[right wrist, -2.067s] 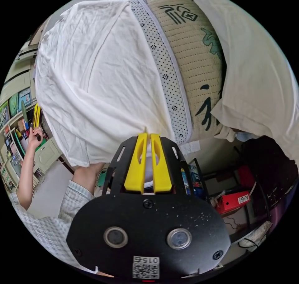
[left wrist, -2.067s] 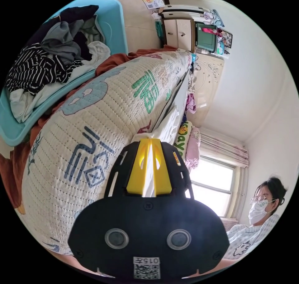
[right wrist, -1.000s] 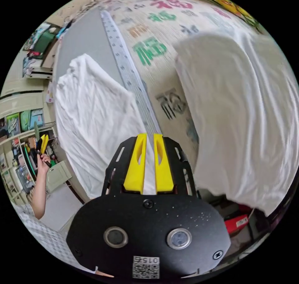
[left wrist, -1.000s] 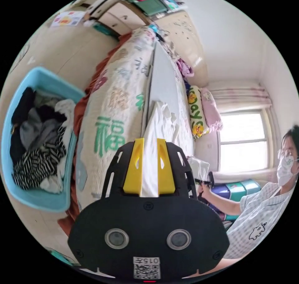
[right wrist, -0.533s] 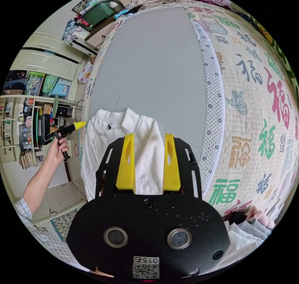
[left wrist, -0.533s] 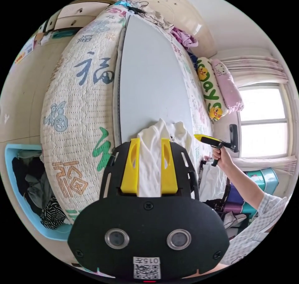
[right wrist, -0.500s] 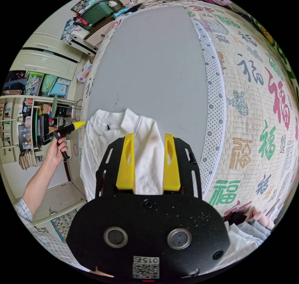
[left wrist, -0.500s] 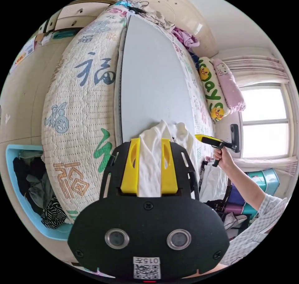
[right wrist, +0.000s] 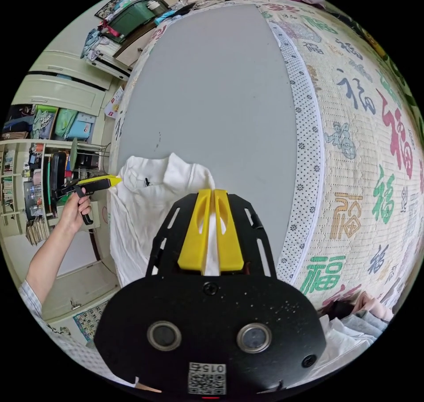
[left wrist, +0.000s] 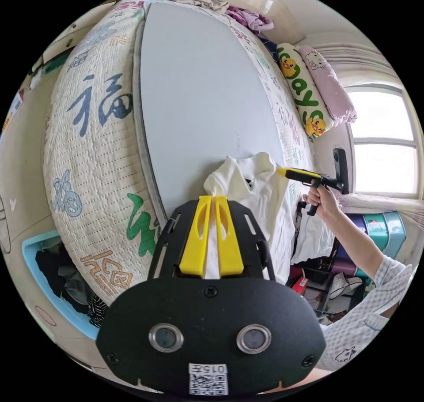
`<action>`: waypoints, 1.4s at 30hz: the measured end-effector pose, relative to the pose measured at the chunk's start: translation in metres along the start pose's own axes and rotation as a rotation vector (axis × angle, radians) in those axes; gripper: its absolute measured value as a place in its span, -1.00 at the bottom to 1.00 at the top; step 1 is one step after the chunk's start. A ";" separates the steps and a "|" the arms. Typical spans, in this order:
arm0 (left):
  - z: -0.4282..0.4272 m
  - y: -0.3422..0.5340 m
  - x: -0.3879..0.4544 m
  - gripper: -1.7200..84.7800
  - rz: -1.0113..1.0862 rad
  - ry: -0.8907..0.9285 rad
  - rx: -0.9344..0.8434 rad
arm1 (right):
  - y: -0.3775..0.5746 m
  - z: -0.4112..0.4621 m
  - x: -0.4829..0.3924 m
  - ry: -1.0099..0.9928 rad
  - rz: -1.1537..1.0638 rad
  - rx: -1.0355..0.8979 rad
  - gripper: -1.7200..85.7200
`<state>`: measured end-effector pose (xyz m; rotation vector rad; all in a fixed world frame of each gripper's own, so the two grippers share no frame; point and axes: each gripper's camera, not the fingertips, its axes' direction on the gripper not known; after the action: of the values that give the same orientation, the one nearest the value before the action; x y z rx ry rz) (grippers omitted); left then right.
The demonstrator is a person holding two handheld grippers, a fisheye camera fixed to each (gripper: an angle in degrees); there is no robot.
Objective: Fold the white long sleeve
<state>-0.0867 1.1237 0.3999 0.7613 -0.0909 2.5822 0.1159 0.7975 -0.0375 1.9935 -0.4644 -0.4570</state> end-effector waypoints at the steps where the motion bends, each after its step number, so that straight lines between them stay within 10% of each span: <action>1: -0.011 -0.001 0.002 -0.97 0.001 -0.011 0.024 | 0.001 -0.010 -0.002 0.017 -0.005 0.018 -0.95; 18: -0.151 0.051 0.060 -0.97 0.225 0.161 0.306 | 0.062 -0.167 -0.042 0.013 -0.094 0.297 -0.96; 28: -0.035 0.363 0.033 -0.97 0.091 0.231 -0.038 | 0.321 -0.078 -0.058 -0.073 -0.137 -0.074 -0.96; 42: -0.022 0.455 -0.006 -0.95 -0.017 0.168 -0.184 | 0.400 -0.046 -0.038 -0.085 0.096 -0.211 -0.94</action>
<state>-0.2902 0.7162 0.4056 0.4750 -0.2638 2.5661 0.0556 0.6792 0.3443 1.7464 -0.5398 -0.5107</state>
